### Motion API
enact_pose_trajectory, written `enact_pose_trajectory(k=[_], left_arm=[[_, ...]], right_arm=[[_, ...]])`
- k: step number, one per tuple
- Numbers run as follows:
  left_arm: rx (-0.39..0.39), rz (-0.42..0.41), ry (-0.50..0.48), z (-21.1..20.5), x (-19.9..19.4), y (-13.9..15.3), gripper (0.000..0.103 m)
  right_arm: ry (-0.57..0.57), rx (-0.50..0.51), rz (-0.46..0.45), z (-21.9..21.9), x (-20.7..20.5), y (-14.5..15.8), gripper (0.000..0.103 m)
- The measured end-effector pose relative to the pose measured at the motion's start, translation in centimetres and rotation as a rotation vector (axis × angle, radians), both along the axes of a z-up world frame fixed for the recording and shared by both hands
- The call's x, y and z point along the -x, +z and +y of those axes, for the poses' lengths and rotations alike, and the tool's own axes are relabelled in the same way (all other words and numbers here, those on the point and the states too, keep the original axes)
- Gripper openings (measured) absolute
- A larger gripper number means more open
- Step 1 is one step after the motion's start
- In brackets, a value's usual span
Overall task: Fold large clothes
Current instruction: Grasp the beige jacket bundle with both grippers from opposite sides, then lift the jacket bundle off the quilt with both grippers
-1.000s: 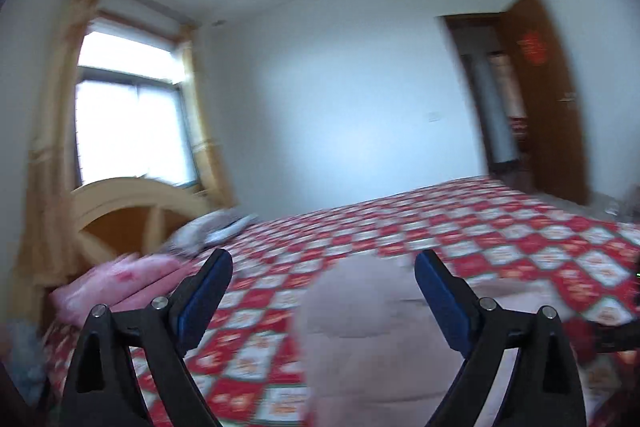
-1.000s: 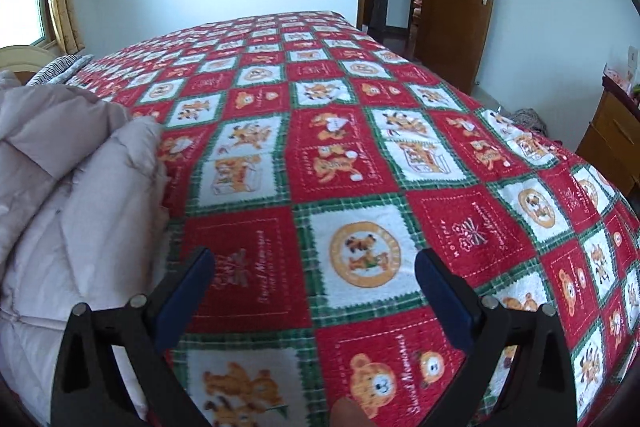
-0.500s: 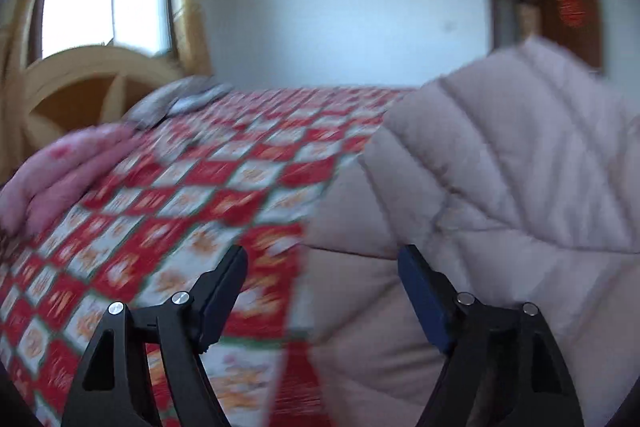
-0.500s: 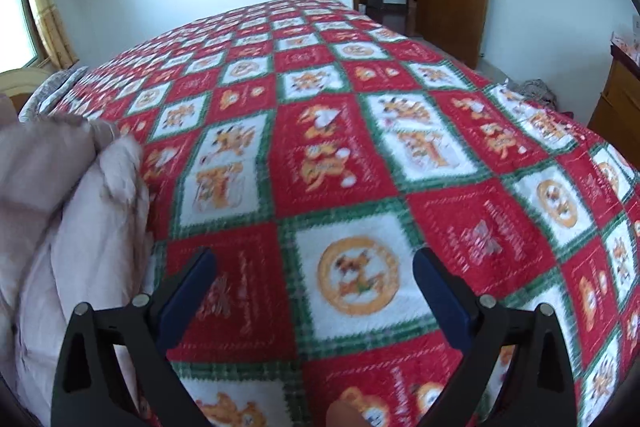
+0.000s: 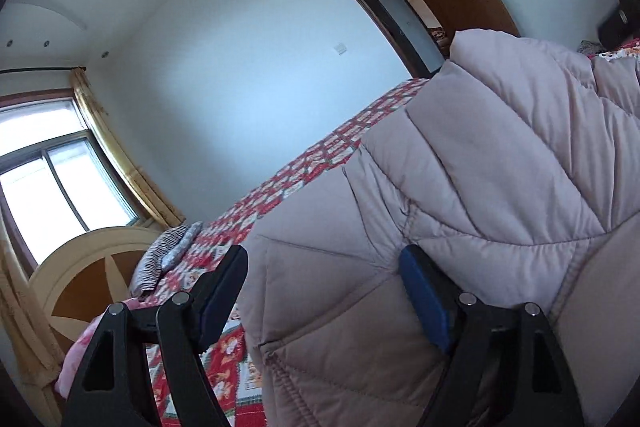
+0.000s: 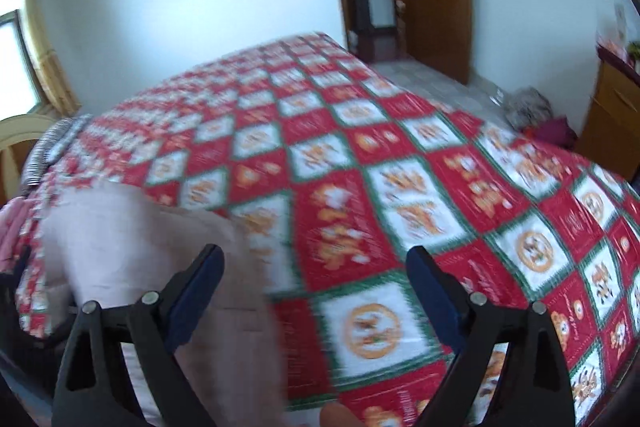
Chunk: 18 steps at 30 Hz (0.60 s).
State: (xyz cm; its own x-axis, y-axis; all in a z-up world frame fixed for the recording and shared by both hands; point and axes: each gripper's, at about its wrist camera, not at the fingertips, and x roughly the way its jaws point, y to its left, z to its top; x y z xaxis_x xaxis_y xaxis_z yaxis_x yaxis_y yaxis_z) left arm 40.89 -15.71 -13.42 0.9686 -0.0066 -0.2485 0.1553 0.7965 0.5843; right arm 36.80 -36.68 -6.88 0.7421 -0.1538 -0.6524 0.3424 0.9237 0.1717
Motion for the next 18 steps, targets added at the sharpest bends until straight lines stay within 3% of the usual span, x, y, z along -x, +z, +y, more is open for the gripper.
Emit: enact_pose_trajectory(k=[4, 8, 10, 13, 18], left_arm=[[0.025, -0.026, 0.078, 1.1, 0.3, 1.5, 0.092], [0.138, 0.049, 0.15, 3.8, -0.1, 3.3, 0.098], [0.143, 0.11, 0.149, 4.2, -0.8, 2.7, 0.098], [0.129, 0.111, 0.126, 3.8, -1.1, 1.4, 0.098], [0.204, 0.185, 0.108, 4.7, -2.8, 0.3, 0.101]], right_arm=[[0.113, -0.068, 0.018, 3.2, -1.7, -0.1, 0.094], [0.137, -0.036, 0.069, 4.8, -2.6, -2.8, 0.092], [0.13, -0.042, 0.089, 4.8, -2.6, -4.1, 0.092], [0.116, -0.054, 0.099, 4.5, -2.6, -5.4, 0.092], [0.113, -0.063, 0.126, 4.6, -2.7, -7.5, 0.093]])
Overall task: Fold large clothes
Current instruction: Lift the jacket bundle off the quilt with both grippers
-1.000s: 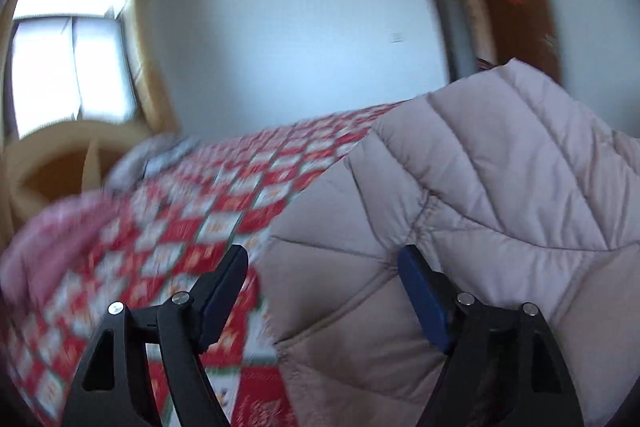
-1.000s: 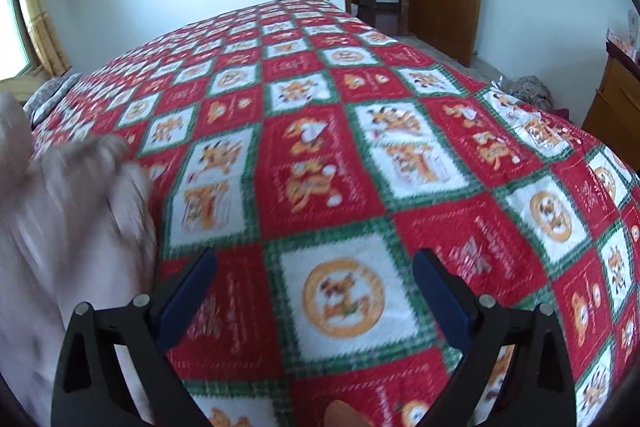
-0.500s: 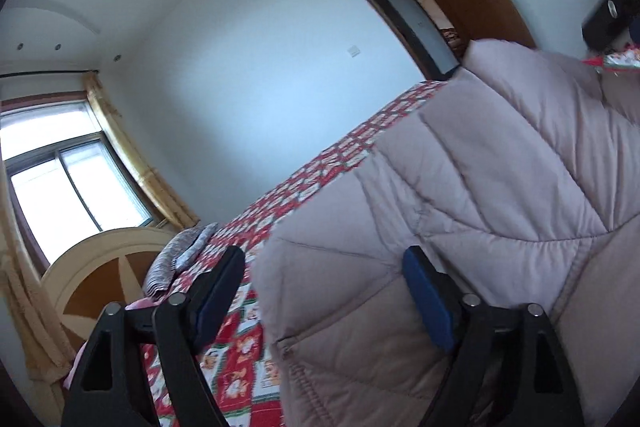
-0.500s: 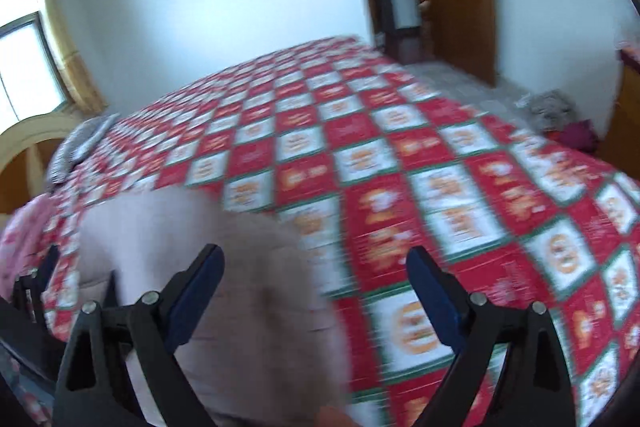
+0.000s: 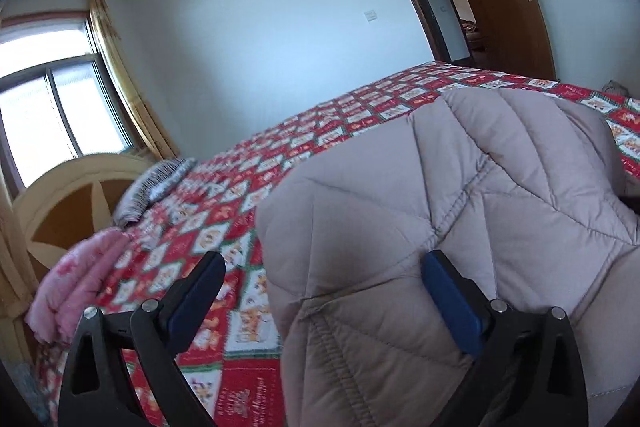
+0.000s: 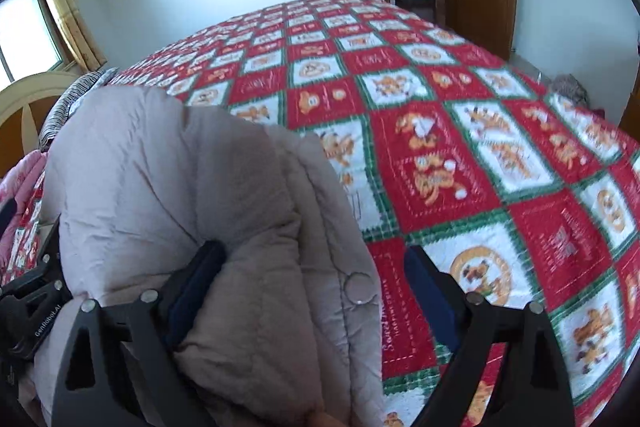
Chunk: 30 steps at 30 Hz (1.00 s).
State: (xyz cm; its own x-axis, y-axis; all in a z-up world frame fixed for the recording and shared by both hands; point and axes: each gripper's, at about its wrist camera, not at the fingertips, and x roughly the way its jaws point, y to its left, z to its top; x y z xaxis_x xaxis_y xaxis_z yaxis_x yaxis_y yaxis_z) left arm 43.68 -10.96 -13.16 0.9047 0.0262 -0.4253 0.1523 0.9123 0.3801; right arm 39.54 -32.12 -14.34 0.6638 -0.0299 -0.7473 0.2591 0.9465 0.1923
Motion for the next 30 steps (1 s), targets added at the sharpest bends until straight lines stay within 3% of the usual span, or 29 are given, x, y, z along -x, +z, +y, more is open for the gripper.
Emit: enact_pose_trajectory(k=[6, 30], left_arm=[[0.121, 0.042, -0.013, 1.7, -0.5, -1.6, 0.102], [0.183, 0.085, -0.011, 3.4, -2.0, -3.2, 0.102]], right_arm=[[0.017, -0.034, 0.012, 1.0, -0.1, -1.8, 0.093], [0.028, -0.044, 0.035, 1.8, -0.9, -3.9, 0.098]])
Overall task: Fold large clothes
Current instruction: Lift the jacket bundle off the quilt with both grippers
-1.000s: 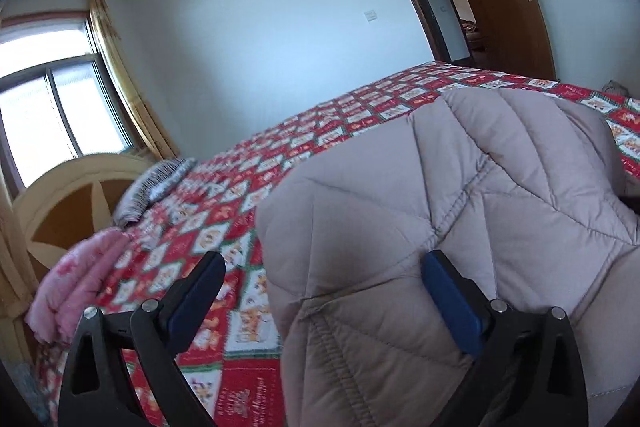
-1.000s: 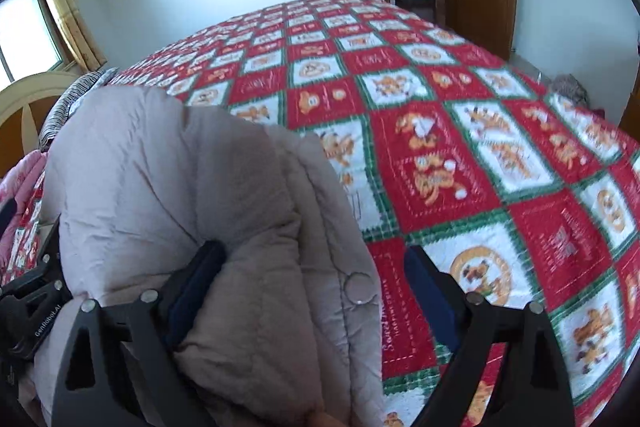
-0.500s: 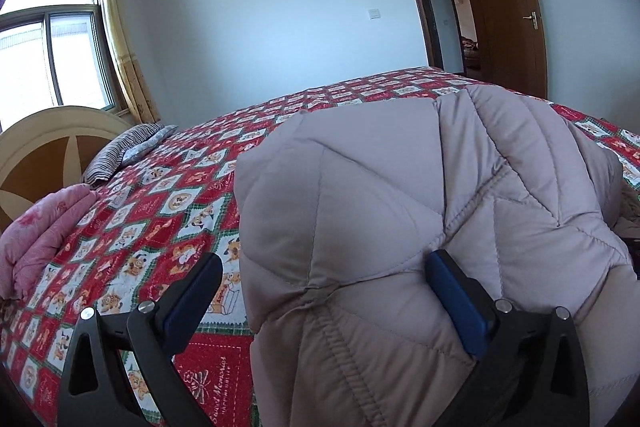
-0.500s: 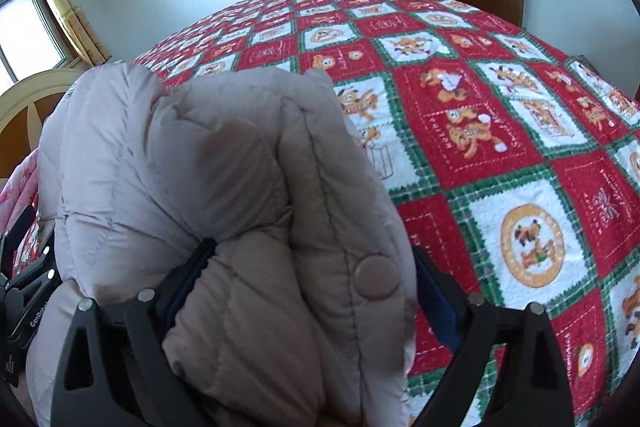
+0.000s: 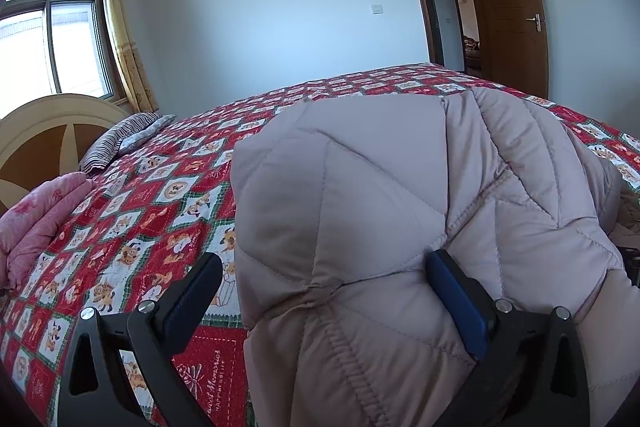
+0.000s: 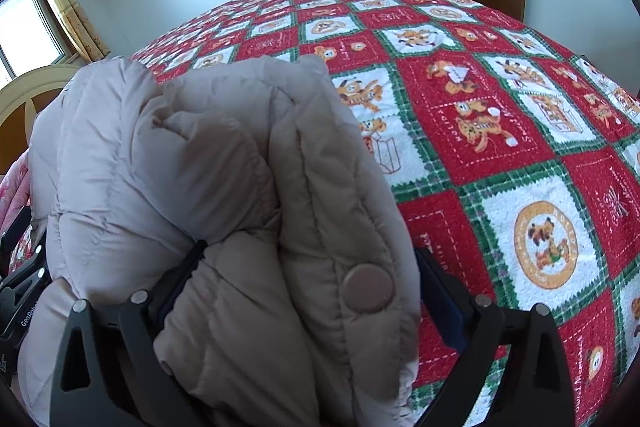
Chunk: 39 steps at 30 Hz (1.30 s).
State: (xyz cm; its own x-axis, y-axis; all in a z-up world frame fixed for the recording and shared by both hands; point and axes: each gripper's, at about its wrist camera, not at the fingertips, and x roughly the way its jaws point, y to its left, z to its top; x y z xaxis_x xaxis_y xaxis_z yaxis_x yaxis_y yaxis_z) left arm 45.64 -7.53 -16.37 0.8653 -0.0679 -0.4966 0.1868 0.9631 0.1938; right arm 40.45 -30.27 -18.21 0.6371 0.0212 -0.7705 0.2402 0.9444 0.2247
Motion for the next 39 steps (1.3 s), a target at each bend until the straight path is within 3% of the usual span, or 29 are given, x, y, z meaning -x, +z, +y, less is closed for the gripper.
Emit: enact_pose_trajectory(k=[4, 11, 14, 17, 19, 21, 22, 24, 30, 39], left_arm=[[0.012, 0.03, -0.005, 0.4, -0.1, -0.1, 0.102], [0.147, 0.135, -0.031, 3.4, 0.3, -1.1, 0.102], [0.15, 0.156, -0.036, 3.3, 0.3, -1.3, 0.102], [0.211, 0.244, -0.058, 3.7, 0.1, -1.6, 0.102], [0.246, 0.264, -0.073, 4.0, 0.4, -1.8, 0.102], [0.253, 0.264, -0.079, 4.0, 0.5, -1.8, 0.101], [0.253, 0.267, -0.091, 3.9, 0.5, -1.7, 0.099], [0.242, 0.256, -0.137, 3.3, 1.2, -1.3, 0.078], [0.099, 0.148, -0.156, 1.3, 4.9, 1.2, 0.043], [0.053, 0.04, -0.098, 4.5, 9.8, 6.1, 0.033]], right_arm=[[0.003, -0.002, -0.002, 0.0, 0.0, 0.0, 0.098], [0.01, -0.006, -0.007, 0.0, 0.2, -0.1, 0.098], [0.015, -0.025, -0.004, -0.2, 0.2, -0.2, 0.099], [0.032, -0.059, -0.017, -0.4, 0.5, -0.2, 0.098], [0.059, -0.077, -0.035, -0.2, 0.9, -0.2, 0.094], [0.1, -0.097, -0.054, 0.2, 1.0, -0.1, 0.074], [0.114, -0.107, -0.063, 0.3, 1.2, 0.0, 0.072], [0.134, -0.135, -0.07, 0.4, 1.2, 0.0, 0.056], [0.159, -0.21, -0.144, 0.2, 2.6, 0.9, 0.03], [0.242, -0.251, -0.222, 3.5, 4.4, 4.9, 0.027]])
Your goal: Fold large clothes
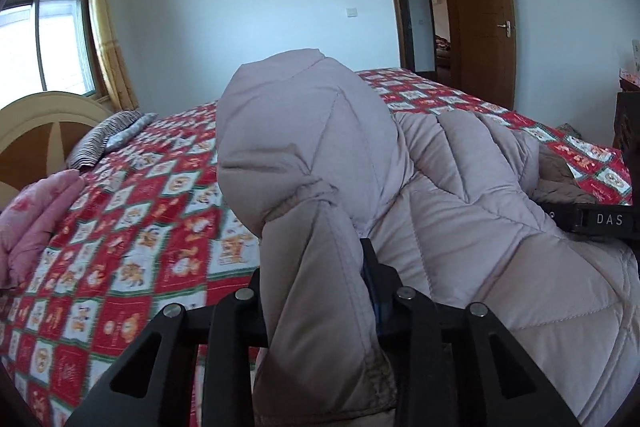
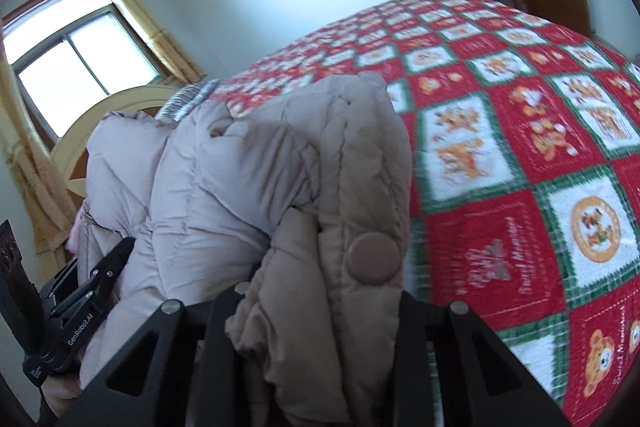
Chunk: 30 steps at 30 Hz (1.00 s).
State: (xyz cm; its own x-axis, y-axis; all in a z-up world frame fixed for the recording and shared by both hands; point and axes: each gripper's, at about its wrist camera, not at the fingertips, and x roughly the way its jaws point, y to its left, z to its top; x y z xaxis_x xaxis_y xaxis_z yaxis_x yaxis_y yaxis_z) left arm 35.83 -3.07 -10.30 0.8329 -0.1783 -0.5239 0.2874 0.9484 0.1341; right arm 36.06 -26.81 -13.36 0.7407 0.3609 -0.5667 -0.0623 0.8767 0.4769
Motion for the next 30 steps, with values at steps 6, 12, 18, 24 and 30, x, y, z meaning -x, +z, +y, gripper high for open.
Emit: enact_pose_trajectory(k=[6, 12, 18, 24, 30], left_arm=[[-0.007, -0.038, 0.069, 4.0, 1.4, 2.1, 0.031], [-0.002, -0.054, 0.155, 8.7, 2.0, 2.5, 0.03], [0.006, -0.054, 0.232, 13.5, 2.5, 2.5, 0.03], [0.023, -0.051, 0.304, 17.4, 2.7, 2.0, 0.03], [0.045, -0.033, 0.36, 20.3, 2.9, 0.8, 0.03]], right_arm=[[0.09, 0.01, -0.037, 4.2, -1.0, 2.1, 0.027], [0.175, 0.019, -0.05, 8.6, -3.0, 2.7, 0.027], [0.259, 0.031, -0.05, 13.4, -4.6, 3.2, 0.027], [0.331, 0.052, -0.037, 17.7, -5.9, 2.9, 0.027], [0.38, 0.089, -0.029, 20.8, -6.8, 2.6, 0.027]])
